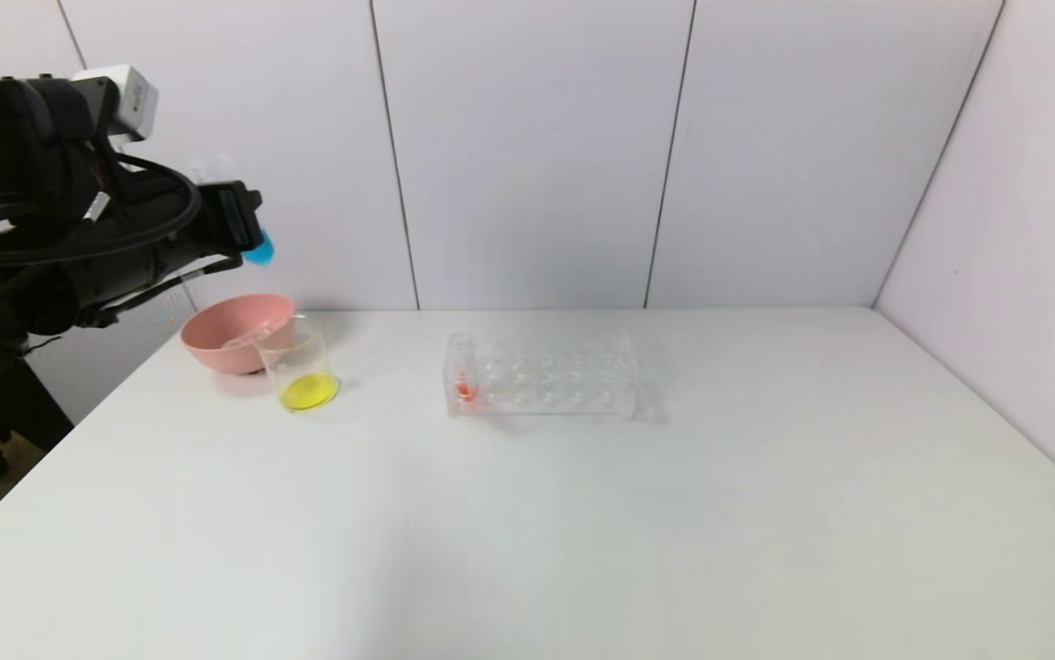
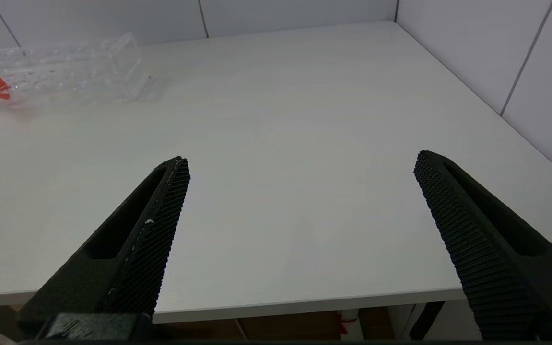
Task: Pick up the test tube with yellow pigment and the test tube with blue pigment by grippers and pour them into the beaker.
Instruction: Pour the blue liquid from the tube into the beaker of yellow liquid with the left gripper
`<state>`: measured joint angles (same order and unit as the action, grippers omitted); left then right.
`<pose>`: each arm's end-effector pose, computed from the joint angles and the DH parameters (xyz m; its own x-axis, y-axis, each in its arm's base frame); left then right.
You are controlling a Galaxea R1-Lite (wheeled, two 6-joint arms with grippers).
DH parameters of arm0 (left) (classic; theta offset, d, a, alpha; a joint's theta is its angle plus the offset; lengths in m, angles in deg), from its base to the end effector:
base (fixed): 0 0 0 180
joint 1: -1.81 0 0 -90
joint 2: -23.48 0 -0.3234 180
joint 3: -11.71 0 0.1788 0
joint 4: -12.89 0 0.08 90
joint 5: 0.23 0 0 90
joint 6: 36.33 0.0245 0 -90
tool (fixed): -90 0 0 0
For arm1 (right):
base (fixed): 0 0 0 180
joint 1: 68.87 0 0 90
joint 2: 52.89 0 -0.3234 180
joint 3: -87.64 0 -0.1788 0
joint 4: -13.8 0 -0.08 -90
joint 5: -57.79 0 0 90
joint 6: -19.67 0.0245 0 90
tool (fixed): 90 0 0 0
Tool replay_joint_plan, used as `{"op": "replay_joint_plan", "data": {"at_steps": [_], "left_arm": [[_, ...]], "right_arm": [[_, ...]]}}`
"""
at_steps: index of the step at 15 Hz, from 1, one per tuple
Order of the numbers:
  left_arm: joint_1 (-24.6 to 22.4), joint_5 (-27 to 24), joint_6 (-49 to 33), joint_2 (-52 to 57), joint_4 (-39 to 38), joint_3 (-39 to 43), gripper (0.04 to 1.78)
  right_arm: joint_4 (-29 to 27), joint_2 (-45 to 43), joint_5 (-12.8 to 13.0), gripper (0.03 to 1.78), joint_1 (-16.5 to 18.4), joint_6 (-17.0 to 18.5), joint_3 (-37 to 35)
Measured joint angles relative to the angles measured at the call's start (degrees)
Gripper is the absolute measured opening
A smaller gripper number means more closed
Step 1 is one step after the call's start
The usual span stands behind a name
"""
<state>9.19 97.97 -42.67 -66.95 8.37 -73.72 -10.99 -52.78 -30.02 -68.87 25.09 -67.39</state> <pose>0.2829 -0.0331 0.3069 0.9999 0.0143 -0.0083 -0.0151 0.9939 -0.1092 -0.0567 -0.0009 0.0759 0.9993 -0.0382 0.0012 0.0379 0.9948 0.0945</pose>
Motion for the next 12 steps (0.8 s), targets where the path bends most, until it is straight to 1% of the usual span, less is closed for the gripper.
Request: {"op": "replay_joint_plan", "data": {"at_steps": [4, 6, 9, 12], "left_arm": [[-9.83, -6.0, 0.06, 2.26, 1.24, 1.71, 0.45], [-13.98, -9.25, 0.09, 3.25, 2.36, 2.36, 0.45], [-17.46, -12.36, 0.22, 4.38, 2.76, 3.11, 0.45], [-18.44, -13.79, 0.15, 4.22, 2.47, 3.3, 0.45]], "right_arm": [[0.02, 0.0, 0.0, 1.71, 0.0, 0.0, 0.0], [0.0, 0.0, 0.0, 1.71, 0.0, 0.02, 0.0], [0.0, 0.0, 0.0, 1.71, 0.0, 0.0, 0.0], [0.02, 0.0, 0.0, 1.71, 0.0, 0.02, 0.0]]}}
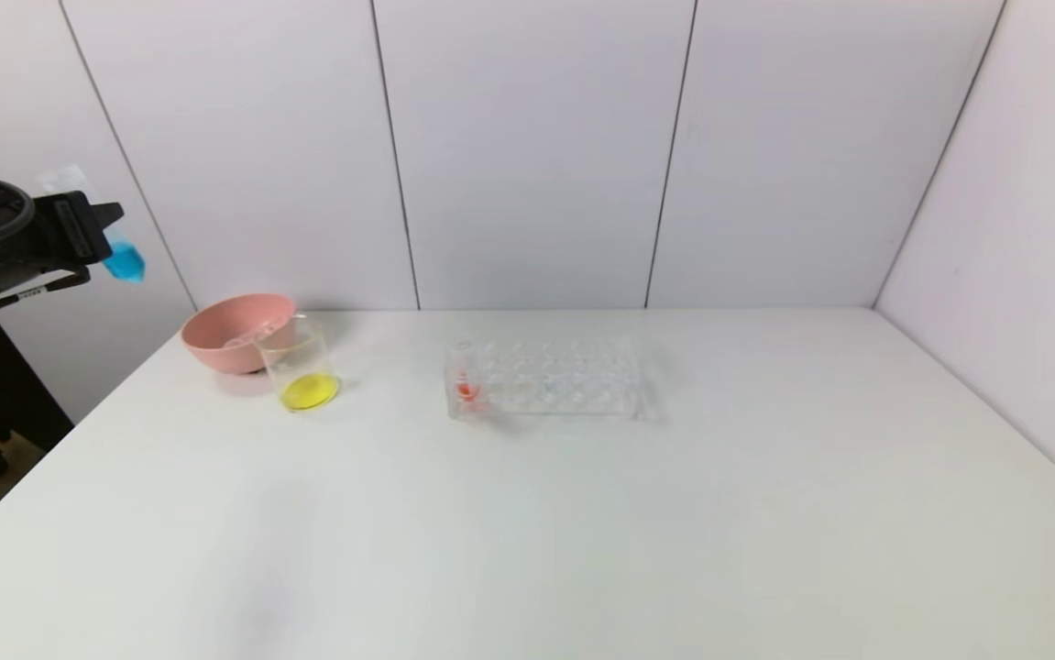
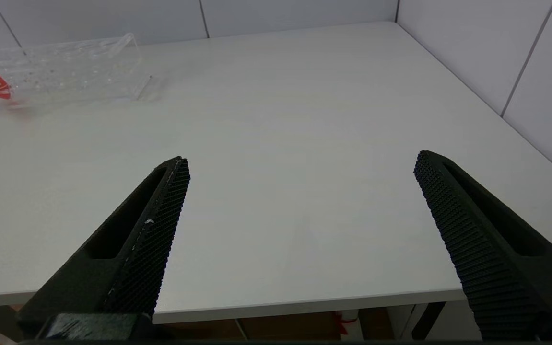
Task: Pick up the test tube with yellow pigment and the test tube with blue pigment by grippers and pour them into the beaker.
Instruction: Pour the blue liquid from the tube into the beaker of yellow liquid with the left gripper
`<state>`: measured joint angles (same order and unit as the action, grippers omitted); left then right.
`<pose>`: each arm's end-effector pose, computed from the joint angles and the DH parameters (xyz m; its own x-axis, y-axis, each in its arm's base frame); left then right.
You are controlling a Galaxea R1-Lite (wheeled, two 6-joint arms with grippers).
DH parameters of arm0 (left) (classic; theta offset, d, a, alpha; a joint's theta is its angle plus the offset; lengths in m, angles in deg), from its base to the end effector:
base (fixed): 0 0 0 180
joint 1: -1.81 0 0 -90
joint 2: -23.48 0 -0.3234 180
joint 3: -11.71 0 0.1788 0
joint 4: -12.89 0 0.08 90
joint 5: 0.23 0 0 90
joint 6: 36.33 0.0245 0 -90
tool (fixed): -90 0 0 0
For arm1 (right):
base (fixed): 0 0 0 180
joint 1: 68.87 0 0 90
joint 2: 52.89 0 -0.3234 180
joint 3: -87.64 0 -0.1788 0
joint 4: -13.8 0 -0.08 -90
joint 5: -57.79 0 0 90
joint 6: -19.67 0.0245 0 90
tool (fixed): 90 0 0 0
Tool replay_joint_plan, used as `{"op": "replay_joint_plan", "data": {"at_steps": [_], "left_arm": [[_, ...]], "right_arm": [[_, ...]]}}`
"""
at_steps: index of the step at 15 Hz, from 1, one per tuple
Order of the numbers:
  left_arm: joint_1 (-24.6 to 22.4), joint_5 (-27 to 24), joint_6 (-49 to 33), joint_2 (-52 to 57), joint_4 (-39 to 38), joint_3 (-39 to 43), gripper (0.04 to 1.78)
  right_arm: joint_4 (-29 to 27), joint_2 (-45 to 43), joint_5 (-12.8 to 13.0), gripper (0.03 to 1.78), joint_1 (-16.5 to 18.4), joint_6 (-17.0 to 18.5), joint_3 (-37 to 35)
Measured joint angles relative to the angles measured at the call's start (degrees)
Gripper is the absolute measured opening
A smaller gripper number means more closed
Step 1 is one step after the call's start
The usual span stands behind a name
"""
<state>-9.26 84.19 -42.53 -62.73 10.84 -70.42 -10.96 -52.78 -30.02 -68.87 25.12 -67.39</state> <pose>0.2569 0.0478 0.3063 0.9948 0.0956 -0.0353 -0.0989 0.9888 -0.1114 -0.0567 -0.0009 0.0760 0.9993 -0.0382 0.0017 0.0379 0.9948 0.0950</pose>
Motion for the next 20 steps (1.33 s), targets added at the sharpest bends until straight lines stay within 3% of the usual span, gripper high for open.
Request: {"op": "replay_joint_plan", "data": {"at_steps": [4, 12, 17, 20], "left_arm": [[-0.89, -1.57, -0.15, -1.57, -0.55, -0.5, 0.45], [-4.75, -13.0, 2.72, -8.77, -0.21, -5.44, 0.45], [-7.5, -24.32, 8.94, -16.85, 0.5, -14.6, 0.45], [-9.05, -31.12, 15.14, -21.55, 5.74, -22.75, 0.45]], "right_arm": [[0.0, 0.0, 0.0, 1.71, 0.0, -0.02, 0.0], [-0.02, 0.0, 0.0, 1.71, 0.0, -0.02, 0.0], [-0.02, 0.0, 0.0, 1.71, 0.02, -0.02, 0.0], [-0.02, 0.0, 0.0, 1.71, 0.0, -0.02, 0.0]]}}
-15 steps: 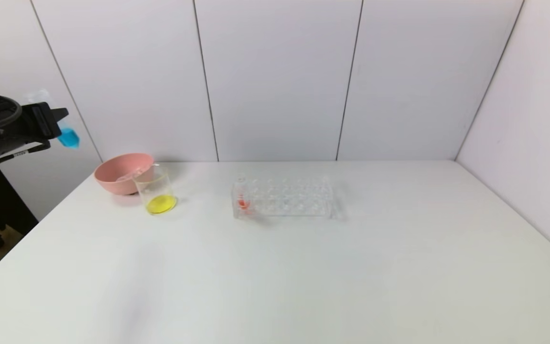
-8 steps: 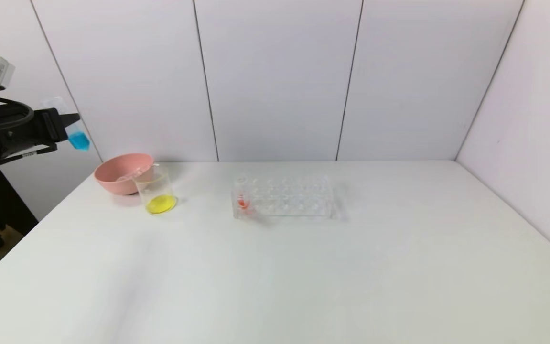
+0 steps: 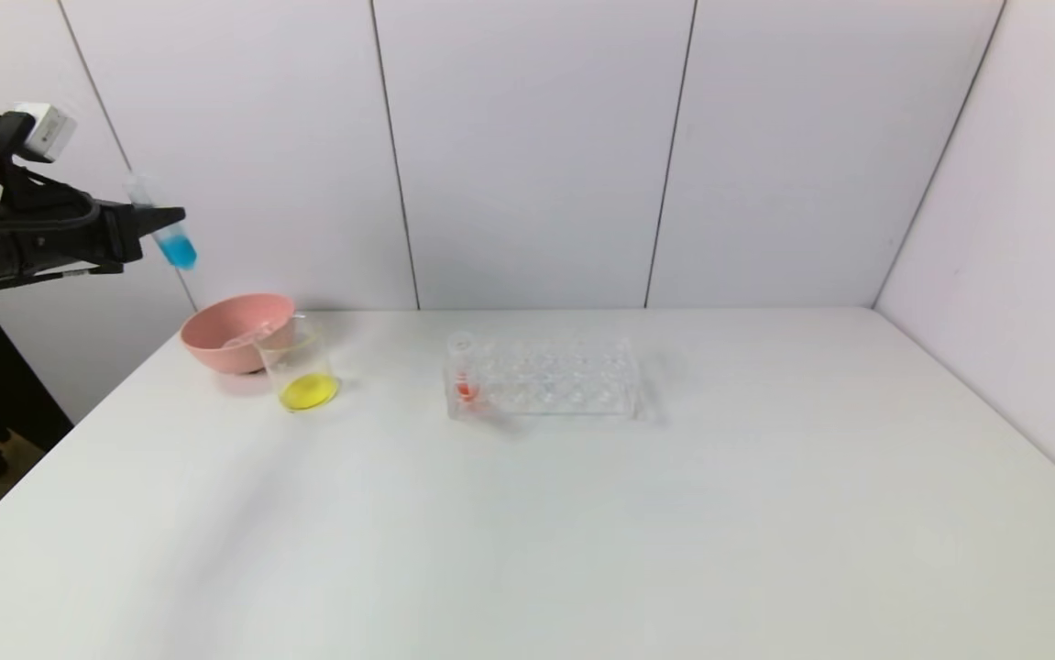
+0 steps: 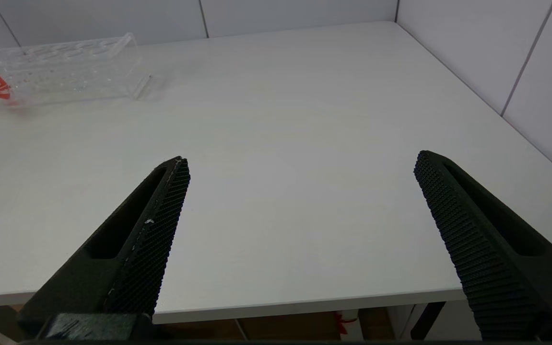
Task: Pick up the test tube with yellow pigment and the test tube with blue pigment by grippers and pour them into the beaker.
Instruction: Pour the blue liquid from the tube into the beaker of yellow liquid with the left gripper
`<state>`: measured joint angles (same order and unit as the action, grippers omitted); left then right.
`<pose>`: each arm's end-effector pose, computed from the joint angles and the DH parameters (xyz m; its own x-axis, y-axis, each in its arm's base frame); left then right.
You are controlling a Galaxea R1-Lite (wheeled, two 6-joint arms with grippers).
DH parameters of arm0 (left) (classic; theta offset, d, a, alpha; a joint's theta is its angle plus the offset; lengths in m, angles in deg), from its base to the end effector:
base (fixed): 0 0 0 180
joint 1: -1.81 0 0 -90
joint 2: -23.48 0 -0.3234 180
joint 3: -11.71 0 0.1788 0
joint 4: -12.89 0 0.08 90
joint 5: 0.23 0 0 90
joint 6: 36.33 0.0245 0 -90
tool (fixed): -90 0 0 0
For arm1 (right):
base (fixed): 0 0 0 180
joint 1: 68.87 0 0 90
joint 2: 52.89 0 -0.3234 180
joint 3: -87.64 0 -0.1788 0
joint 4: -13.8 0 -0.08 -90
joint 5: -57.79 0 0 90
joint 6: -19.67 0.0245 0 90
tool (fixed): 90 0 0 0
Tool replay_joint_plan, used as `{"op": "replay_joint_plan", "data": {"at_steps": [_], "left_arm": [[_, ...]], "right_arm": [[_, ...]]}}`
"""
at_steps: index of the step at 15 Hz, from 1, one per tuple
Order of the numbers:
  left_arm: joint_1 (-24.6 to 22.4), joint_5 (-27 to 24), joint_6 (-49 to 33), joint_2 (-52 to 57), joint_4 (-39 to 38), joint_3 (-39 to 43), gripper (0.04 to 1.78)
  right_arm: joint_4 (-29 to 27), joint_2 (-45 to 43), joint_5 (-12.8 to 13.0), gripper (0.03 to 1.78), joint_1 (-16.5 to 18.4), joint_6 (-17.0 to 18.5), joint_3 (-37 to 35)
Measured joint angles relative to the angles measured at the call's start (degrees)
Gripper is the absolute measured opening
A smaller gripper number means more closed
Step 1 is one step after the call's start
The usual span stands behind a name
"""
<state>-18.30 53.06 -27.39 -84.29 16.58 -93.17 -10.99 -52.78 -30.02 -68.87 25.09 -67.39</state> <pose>0.3584 0.1156 0.2875 0.9534 -0.2875 -0.0919 0.2953 0.9515 0.0867 -0.0567 -0.0009 0.0759 0.9993 -0.0382 0.0012 0.0379 0.9948 0.0945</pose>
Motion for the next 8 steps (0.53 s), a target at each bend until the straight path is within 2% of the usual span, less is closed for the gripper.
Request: {"op": "replay_joint_plan", "data": {"at_steps": [5, 8], "left_arm": [[-1.71, -8.39, 16.71, -5.61, 18.85, -15.96, 0.45], [-1.85, -9.52, 29.26, -8.55, 33.69, -25.95, 0.45]], "right_arm": [[0.0, 0.0, 0.0, 1.71, 0.0, 0.0, 0.0], [0.0, 0.0, 0.0, 1.71, 0.0, 0.0, 0.0]]}}
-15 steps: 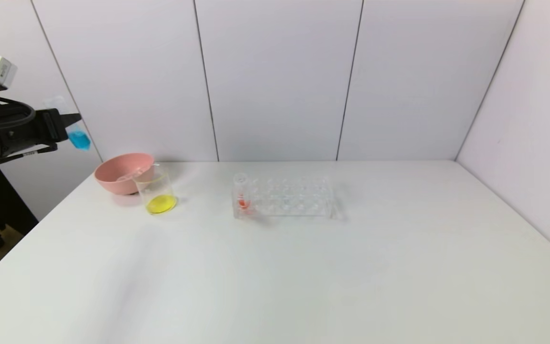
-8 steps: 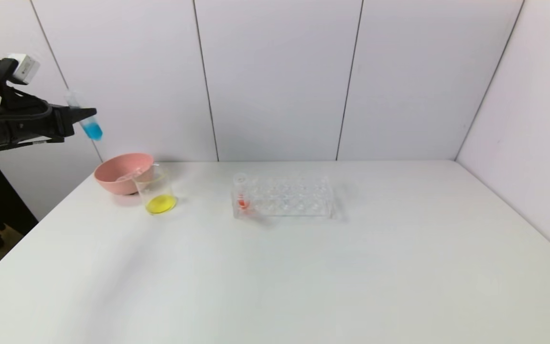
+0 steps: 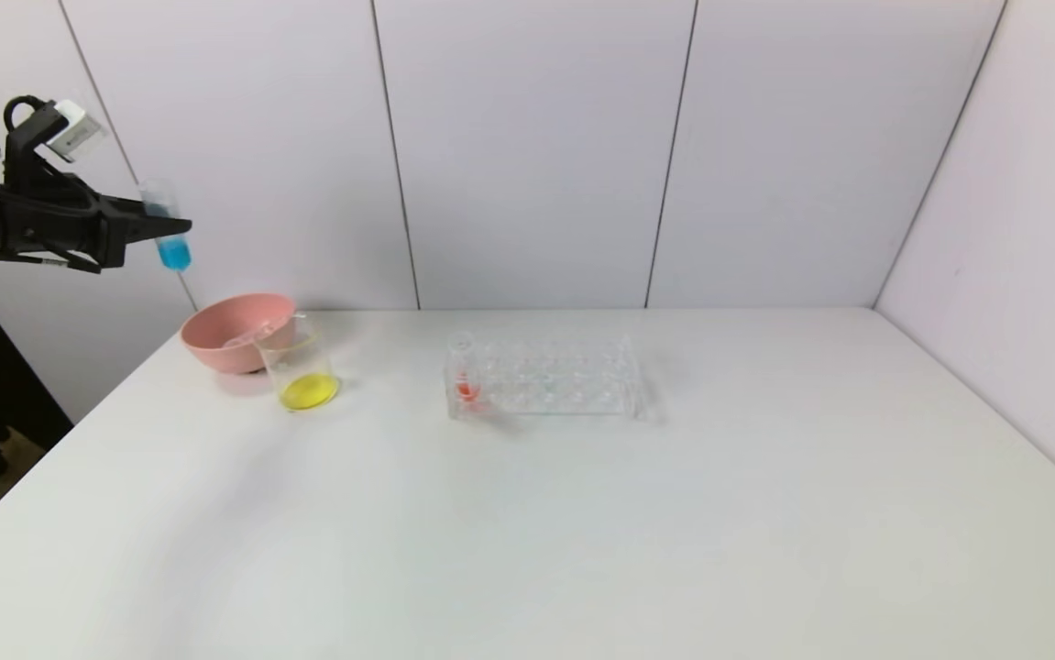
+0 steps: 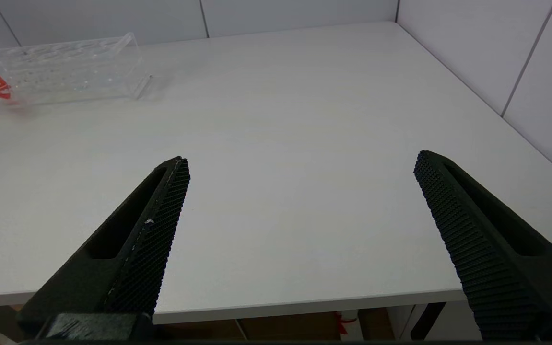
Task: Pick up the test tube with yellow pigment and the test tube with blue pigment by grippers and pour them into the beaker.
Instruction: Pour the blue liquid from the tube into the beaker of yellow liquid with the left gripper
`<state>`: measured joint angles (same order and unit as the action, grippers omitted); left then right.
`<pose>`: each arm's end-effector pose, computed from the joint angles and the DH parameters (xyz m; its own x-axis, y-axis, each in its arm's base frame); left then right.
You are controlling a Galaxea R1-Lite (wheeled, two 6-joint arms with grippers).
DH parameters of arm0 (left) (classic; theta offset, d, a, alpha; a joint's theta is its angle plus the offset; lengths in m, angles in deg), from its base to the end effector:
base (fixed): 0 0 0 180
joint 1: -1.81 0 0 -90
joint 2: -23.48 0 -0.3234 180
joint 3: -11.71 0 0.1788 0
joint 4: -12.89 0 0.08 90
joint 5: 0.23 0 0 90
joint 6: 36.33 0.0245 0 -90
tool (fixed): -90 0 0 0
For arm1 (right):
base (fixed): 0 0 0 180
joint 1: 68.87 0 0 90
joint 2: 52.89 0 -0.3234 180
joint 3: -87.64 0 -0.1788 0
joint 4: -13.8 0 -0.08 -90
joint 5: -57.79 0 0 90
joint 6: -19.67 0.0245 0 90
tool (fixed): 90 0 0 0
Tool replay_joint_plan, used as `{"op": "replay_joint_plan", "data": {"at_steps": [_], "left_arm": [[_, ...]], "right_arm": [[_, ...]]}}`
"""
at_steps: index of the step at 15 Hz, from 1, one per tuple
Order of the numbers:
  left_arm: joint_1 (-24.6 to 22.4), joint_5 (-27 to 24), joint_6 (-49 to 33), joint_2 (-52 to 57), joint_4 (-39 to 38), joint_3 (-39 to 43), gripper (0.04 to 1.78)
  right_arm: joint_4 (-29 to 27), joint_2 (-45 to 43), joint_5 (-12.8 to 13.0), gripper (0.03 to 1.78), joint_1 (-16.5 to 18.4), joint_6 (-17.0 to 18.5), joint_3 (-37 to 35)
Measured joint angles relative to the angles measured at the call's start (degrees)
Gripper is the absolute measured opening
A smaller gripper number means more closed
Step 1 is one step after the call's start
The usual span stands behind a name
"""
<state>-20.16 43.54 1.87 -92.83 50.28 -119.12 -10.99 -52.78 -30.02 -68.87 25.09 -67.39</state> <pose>0.3829 0.1354 0.2970 0.8613 -0.4312 -0.2688 0.5044 0.7897 0.3492 -0.0567 -0.0009 0.0759 0.9993 -0.0382 0.0012 0.0379 0.9948 0.0945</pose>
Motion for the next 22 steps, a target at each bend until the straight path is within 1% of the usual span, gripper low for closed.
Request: {"op": "replay_joint_plan", "data": {"at_steps": [2, 3, 4, 5, 8, 11, 16, 22], "left_arm": [[0.09, -0.1, 9.39, -1.8, 11.63, -5.74, 0.45], [0.09, -0.1, 13.93, -2.49, 16.74, -7.14, 0.45], [0.11, 0.01, 17.6, -3.06, 20.07, -7.97, 0.45], [0.12, 0.34, 20.25, -3.49, 21.77, -8.44, 0.45], [0.33, 1.39, 23.53, -4.34, 22.66, -8.78, 0.45], [1.3, 3.97, 26.1, -5.16, 22.71, -8.85, 0.45], [3.18, 10.45, 30.23, -6.07, 24.48, -9.35, 0.45], [5.29, 16.15, 34.58, -6.57, 27.38, -9.81, 0.45]], "right_arm": [[0.0, 0.0, 0.0, 1.71, 0.0, 0.0, 0.0], [0.0, 0.0, 0.0, 1.71, 0.0, 0.0, 0.0], [0.02, 0.0, 0.0, 1.71, 0.0, 0.02, 0.0], [0.0, 0.0, -0.02, 1.71, 0.0, 0.02, 0.0], [0.0, 0.0, 0.0, 1.71, 0.0, 0.0, 0.0], [0.02, 0.0, 0.0, 1.71, 0.0, 0.05, 0.0], [0.02, 0.0, 0.0, 1.71, 0.0, 0.0, 0.0], [0.02, 0.0, -0.02, 1.71, 0.0, -0.02, 0.0]]}}
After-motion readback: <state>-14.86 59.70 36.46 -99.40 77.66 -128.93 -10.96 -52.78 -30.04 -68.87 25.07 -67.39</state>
